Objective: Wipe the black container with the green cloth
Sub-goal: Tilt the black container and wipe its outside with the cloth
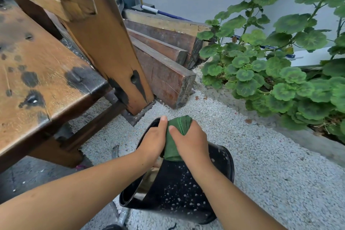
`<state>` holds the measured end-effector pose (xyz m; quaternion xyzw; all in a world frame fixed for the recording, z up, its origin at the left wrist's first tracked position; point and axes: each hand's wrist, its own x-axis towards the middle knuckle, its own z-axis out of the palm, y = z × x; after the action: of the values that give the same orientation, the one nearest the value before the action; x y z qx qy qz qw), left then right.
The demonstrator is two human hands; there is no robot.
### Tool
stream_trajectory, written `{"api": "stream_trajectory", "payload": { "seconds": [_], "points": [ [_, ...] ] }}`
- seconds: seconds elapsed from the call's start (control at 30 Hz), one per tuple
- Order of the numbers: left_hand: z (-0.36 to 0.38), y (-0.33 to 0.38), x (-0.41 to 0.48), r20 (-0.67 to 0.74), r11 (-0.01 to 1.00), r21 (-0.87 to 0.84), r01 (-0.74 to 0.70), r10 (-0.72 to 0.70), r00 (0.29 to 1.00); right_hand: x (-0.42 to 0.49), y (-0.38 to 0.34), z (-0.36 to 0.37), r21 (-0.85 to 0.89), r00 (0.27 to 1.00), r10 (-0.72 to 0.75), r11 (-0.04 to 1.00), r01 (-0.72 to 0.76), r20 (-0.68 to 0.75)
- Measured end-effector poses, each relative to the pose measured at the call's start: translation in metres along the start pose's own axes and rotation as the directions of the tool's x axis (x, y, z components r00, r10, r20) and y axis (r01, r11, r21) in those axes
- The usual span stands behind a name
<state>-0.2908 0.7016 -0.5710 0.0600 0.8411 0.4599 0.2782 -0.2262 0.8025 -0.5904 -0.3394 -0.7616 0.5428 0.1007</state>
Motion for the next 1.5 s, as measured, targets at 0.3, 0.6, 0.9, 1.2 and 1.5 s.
{"api": "stream_trajectory", "payload": {
  "seconds": [0.3, 0.6, 0.9, 1.2, 1.5],
  "points": [
    [0.001, -0.005, 0.007, -0.006, 1.000, 0.006, -0.030, 0.030, 1.000, 0.011, 0.023, -0.009, -0.189, 0.998, -0.007, 0.982, -0.004, -0.059],
    [-0.009, -0.016, 0.019, -0.063, 1.000, 0.016, 0.006, -0.005, 0.998, 0.030, 0.065, -0.031, -0.251, 0.992, 0.113, 0.960, -0.125, -0.062],
    [-0.022, -0.017, 0.026, -0.070, 0.997, 0.054, 0.056, -0.052, 0.996, 0.036, 0.095, -0.047, -0.336, 0.979, 0.175, 0.921, -0.199, -0.102],
    [-0.050, -0.023, 0.016, 0.331, 0.983, -0.060, 0.176, -0.147, 0.932, 0.034, 0.110, -0.057, 0.076, 0.933, 0.336, 0.941, -0.329, -0.131],
    [-0.063, -0.054, 0.011, 0.182, 0.933, -0.260, 0.249, -0.205, 0.962, 0.010, 0.109, -0.063, 0.532, 0.864, 0.487, 0.701, -0.475, 0.128]
  ]
}}
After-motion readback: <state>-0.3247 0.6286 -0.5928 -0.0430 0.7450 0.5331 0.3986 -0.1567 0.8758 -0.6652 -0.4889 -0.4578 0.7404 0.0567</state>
